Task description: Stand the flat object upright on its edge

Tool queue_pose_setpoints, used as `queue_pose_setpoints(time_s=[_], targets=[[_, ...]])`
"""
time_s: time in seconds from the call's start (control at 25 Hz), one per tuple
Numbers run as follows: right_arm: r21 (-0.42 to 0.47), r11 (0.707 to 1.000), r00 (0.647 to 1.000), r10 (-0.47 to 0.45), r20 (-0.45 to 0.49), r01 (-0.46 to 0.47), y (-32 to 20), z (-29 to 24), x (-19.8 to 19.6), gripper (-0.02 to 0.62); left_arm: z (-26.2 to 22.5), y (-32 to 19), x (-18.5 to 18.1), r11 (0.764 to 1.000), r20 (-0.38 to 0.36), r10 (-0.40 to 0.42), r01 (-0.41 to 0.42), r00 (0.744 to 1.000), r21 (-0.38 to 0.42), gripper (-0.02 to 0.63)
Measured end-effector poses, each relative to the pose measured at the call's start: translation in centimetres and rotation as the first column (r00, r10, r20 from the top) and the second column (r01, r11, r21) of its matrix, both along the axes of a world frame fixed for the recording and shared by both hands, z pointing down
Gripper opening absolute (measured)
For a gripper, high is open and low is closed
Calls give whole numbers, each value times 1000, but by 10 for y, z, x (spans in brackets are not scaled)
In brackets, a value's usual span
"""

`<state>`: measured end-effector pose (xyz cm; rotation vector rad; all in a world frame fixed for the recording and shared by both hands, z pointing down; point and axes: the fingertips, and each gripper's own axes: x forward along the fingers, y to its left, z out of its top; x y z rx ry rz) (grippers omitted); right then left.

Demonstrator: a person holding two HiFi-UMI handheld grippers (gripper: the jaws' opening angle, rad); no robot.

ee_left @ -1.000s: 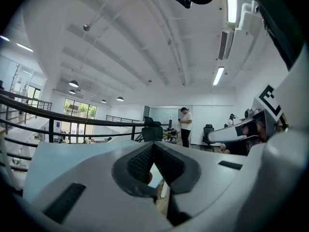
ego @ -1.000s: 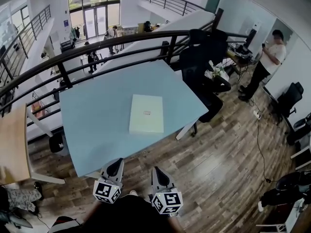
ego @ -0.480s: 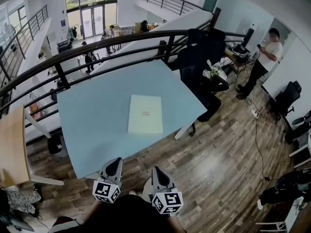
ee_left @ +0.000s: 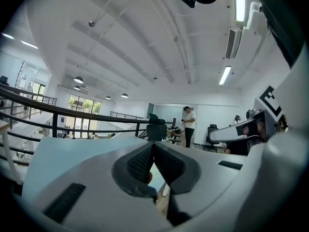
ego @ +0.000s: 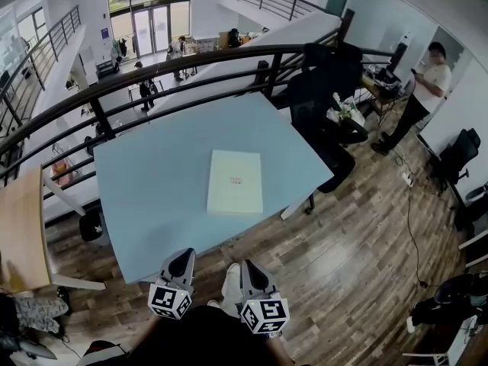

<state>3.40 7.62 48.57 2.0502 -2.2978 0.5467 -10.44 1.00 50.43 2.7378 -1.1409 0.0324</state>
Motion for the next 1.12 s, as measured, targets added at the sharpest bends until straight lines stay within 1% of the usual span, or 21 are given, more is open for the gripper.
queue_pose_setpoints(time_s=[0.28, 0.44, 0.64, 0.92, 1.12], targets=[[-17, 1000, 1000, -6, 8, 6, -29, 7, 9, 8, 11, -28, 0, 999, 18, -24, 24, 1000, -31, 3], [-31, 1000, 1000, -3, 16, 3, -38, 12, 22, 8, 15, -40, 15, 999, 25, -11, 12, 1000, -40, 3], [-35, 999, 1000, 5, 19, -4, -61, 15, 44, 8, 13, -58, 34, 1000, 31, 7, -6, 999, -24, 3], [-37, 999, 1000, -19, 21, 20, -91, 14, 61, 8, 19, -82, 42, 999, 55, -22, 24, 998, -37, 3], [-45, 999, 999, -22, 27, 23, -108, 19, 84, 8, 21, -100, 56, 998, 64, -43, 45, 997, -38, 3]])
